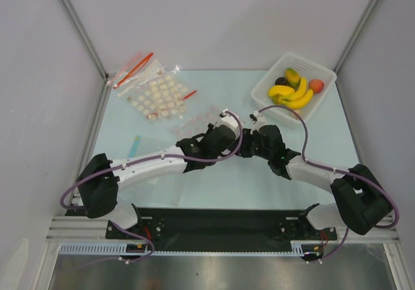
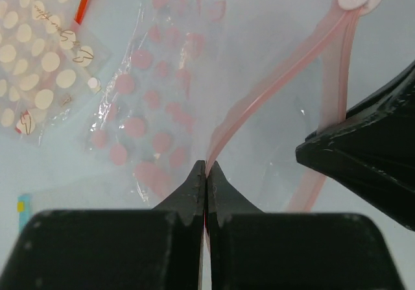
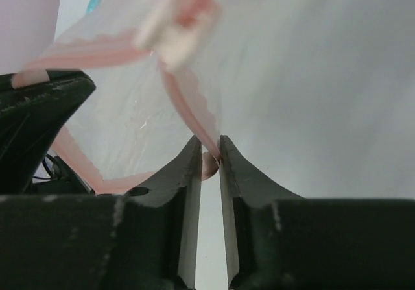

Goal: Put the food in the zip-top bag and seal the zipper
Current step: Open the zipper of the food storage bag at the center of the board.

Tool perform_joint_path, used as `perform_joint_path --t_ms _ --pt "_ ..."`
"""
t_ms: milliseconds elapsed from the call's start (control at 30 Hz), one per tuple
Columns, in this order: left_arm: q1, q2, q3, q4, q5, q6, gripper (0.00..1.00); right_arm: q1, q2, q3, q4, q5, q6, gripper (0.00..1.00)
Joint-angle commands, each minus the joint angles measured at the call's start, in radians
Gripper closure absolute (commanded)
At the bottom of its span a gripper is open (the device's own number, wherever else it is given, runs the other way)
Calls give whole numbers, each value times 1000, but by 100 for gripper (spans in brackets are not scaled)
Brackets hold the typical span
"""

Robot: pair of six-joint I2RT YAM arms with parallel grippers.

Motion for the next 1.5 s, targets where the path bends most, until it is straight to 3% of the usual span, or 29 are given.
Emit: perform_joint_path --t_ms 0,100,167,333,567,800,967,1033,1100,1133,1167,1267,1467 --pt "40 -55 -16 48 94 -52 100 2 22 59 -53 78 3 81" --pt "68 -38 -19 48 94 -66 100 5 23 74 -107 143 4 81" --pt "77 -17 -15 45 91 -71 100 6 15 85 -141 198 4 74" --pt "80 -13 -16 51 42 -71 100 6 21 122 -250 333 -10 74" --pt "79 -56 -42 44 -61 -69 100 8 60 174 -334 416 -7 97" --pt "79 -67 -7 -53 -216 -95 100 8 37 175 -386 532 3 98" --pt "80 -136 -44 -44 -253 -76 100 5 54 183 -388 520 9 97" --pt "79 -153 -56 1 -195 -65 100 5 51 183 -374 483 -2 95" --pt "79 -139 -56 15 -161 -60 100 5 37 172 -322 400 -22 86" --pt "79 -132 -53 15 -138 -59 100 5 28 163 -299 364 -49 78" --pt "79 -124 -47 13 -132 -60 100 9 17 148 -279 338 -60 63" --pt "79 -89 -30 4 -131 -59 100 17 -37 111 -209 296 -85 47" --pt "80 -30 -9 4 -151 -52 100 14 -149 74 -175 250 -114 38"
